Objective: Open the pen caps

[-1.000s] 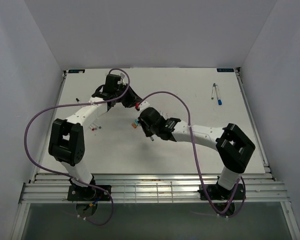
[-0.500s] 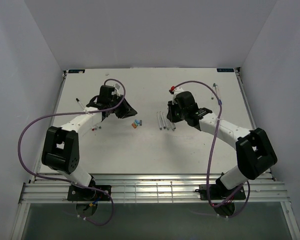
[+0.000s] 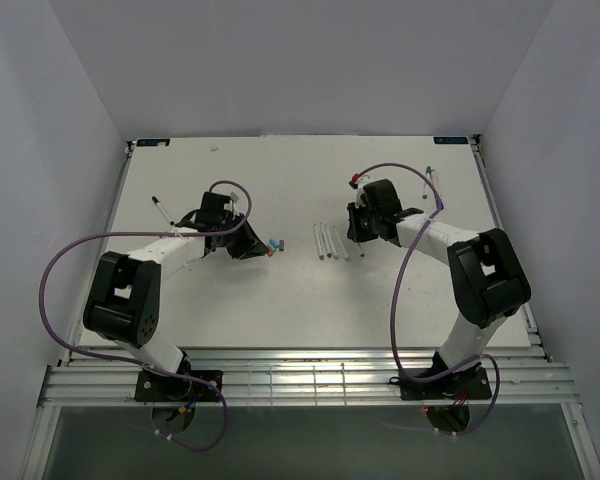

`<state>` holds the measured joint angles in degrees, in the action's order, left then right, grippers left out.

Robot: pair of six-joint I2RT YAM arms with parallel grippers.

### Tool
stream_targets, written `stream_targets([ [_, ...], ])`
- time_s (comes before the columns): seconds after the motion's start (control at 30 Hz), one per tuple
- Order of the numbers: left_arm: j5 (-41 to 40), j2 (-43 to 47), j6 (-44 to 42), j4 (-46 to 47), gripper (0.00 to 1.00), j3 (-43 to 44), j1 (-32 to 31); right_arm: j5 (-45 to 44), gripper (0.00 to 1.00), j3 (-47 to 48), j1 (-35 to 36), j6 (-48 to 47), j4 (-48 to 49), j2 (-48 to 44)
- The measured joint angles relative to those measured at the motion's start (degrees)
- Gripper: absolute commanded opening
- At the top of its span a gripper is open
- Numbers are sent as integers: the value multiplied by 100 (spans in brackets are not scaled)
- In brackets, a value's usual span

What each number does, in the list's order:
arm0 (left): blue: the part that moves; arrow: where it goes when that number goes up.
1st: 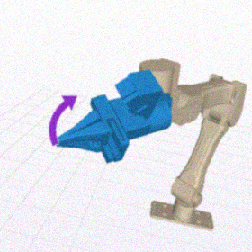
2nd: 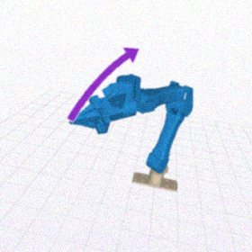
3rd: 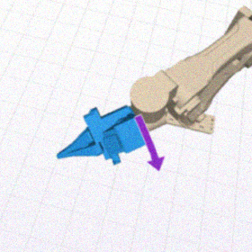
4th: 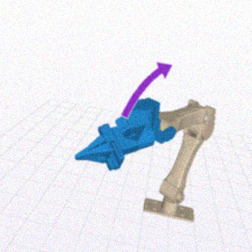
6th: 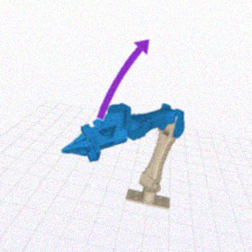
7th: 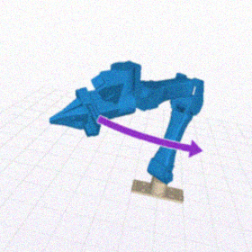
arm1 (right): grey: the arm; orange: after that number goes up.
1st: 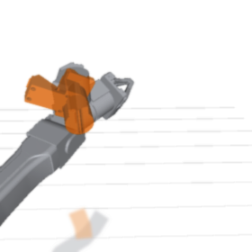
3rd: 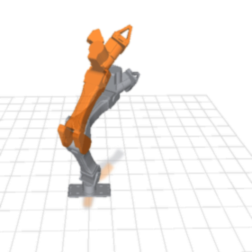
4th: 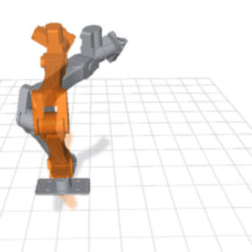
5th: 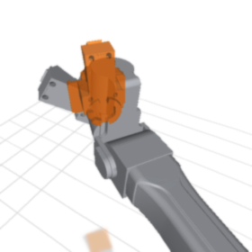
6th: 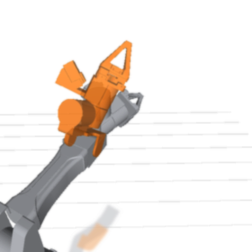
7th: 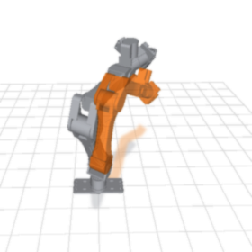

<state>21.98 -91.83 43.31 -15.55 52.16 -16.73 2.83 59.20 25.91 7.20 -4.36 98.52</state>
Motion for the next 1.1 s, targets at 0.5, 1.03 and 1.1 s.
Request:
stream_targets([
  [0.5, -212, -448, 74, 400, 21, -85, 0, 199, 21, 326, -127, -149, 177, 765],
  [1.03, -190, -745, 245, 811, 56, -184, 0, 299, 40, 402, -127, -136, 192, 826],
  [1.1, -173, -745, 264, 857, 59, -184, 0, 280, 44, 437, -127, -122, 188, 824],
])
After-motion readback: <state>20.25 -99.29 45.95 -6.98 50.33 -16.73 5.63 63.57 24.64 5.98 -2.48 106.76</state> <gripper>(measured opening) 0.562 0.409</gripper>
